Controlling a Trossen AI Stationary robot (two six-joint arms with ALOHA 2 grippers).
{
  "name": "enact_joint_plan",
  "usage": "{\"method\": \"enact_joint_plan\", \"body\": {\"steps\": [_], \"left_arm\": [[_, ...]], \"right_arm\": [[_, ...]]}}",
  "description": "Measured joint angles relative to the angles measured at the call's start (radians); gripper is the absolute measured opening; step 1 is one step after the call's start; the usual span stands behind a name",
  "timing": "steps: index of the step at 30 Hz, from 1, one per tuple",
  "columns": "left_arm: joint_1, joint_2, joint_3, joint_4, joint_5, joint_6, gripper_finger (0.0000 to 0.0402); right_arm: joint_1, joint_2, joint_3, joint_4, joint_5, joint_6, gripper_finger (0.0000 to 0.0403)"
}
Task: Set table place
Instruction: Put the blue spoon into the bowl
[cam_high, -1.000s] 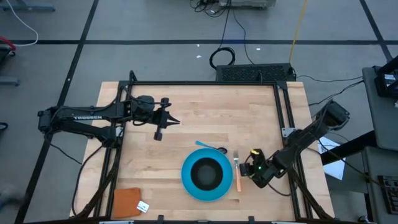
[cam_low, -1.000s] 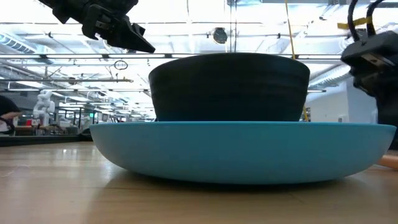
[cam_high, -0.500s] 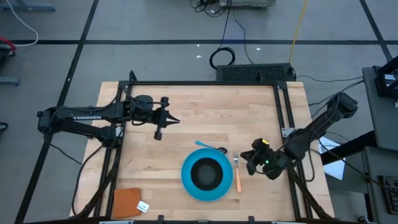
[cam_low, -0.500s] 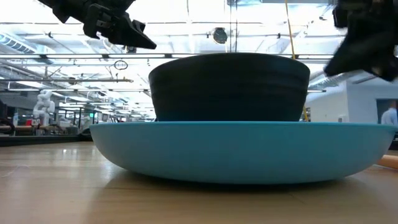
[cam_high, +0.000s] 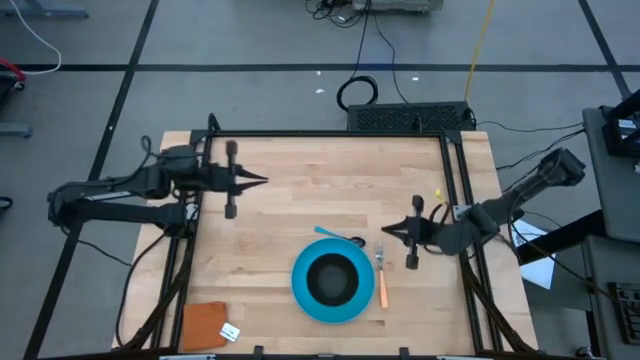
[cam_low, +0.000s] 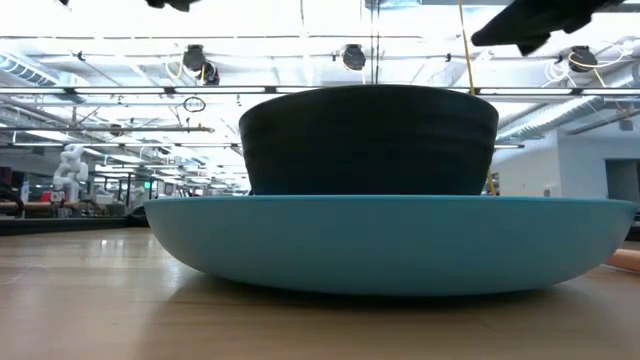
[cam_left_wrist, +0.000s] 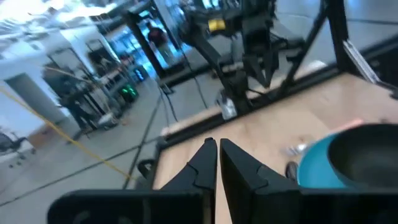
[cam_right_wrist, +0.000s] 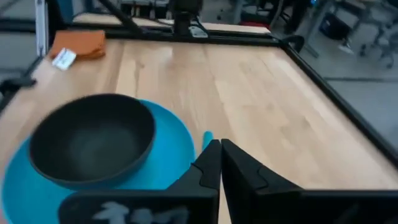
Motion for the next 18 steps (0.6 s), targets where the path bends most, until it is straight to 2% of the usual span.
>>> {"method": "enact_joint_plan", "body": {"steps": [5, 9, 13, 18], "left_arm": [[0.0, -0.061, 0.0, -0.024, -0.064, -0.02, 0.0026], [0.001, -0.074, 0.0, -0.082, -0.11, -0.016, 0.0026], [0.004, -0.055, 0.0, -0.134, -0.15, -0.029, 0.0026], [0.015, 0.004, 0.0, -0.14, -0.149, -0.072, 0.0026]], "right_arm": [[-0.135, -0.054, -0.006, 0.093, -0.198, -0.184, 0.0001], [-0.228, -0.097, -0.053, 0.158, -0.312, -0.275, 0.0], [-0.32, -0.138, -0.125, 0.178, -0.324, -0.275, 0.0], [-0.456, -0.171, -0.255, 0.347, -0.482, -0.235, 0.0]]}}
